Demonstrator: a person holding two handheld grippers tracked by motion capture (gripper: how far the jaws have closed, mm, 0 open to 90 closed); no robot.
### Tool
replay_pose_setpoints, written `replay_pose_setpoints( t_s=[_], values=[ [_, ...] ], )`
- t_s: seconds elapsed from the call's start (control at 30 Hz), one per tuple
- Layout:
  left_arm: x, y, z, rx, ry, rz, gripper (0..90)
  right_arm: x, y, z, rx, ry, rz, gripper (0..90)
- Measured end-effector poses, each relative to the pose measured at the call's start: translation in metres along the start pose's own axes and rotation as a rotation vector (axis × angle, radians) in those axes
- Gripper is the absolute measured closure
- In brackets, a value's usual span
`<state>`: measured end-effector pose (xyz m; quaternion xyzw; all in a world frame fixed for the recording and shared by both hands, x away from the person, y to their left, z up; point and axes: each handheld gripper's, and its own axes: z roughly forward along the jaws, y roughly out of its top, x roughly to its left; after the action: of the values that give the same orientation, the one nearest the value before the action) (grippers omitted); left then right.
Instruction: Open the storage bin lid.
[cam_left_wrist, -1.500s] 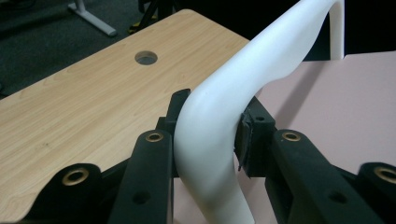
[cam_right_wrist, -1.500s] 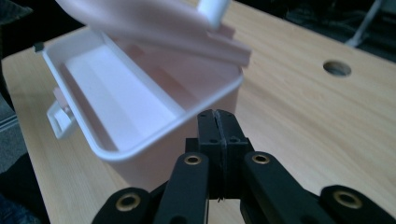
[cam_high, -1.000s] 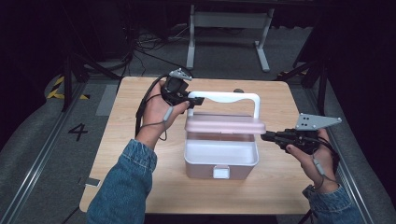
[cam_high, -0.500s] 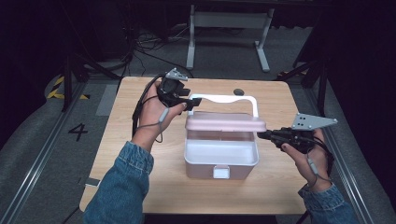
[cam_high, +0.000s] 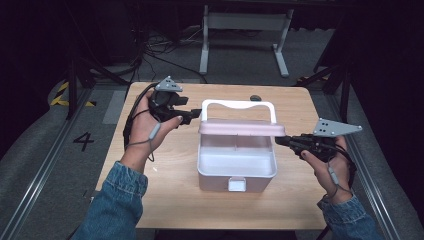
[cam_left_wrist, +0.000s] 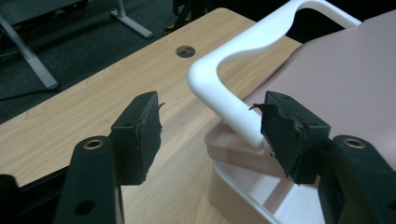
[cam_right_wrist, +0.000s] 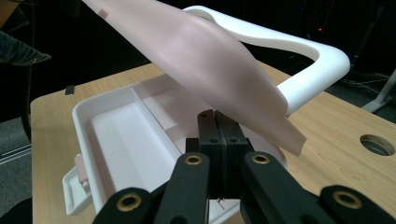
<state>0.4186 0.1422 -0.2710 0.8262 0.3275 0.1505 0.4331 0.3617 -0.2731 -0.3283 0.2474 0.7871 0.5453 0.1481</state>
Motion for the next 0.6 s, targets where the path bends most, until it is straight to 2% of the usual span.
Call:
replay_pose_setpoints(
  t_s=[0.17, 0.27, 0.4, 0.47, 0.57, 0.6],
  values=[
    [-0.004, -0.014, -0.014, 0.013, 0.000, 0.024, 35.0, 0.000, 0.002, 0.000, -0.016, -0.005, 0.003, 90.0],
    [-0.006, -0.024, -0.020, 0.015, 0.003, 0.053, 33.7, 0.000, 0.002, 0.001, -0.019, -0.006, 0.003, 90.0],
    [-0.013, -0.034, -0.027, 0.011, -0.024, 0.058, 31.3, 0.002, 0.003, 0.003, -0.020, -0.009, 0.006, 90.0],
    [-0.020, -0.037, -0.028, 0.005, -0.038, 0.058, 31.1, 0.003, 0.003, 0.003, -0.017, -0.004, 0.009, 90.0],
    [-0.031, -0.041, -0.030, 0.007, -0.076, 0.086, 30.2, 0.003, 0.003, 0.001, -0.016, -0.004, 0.008, 90.0],
    [-0.034, -0.042, -0.029, 0.003, -0.081, 0.080, 29.8, 0.003, 0.003, 0.000, -0.016, -0.005, 0.009, 90.0]
  ],
)
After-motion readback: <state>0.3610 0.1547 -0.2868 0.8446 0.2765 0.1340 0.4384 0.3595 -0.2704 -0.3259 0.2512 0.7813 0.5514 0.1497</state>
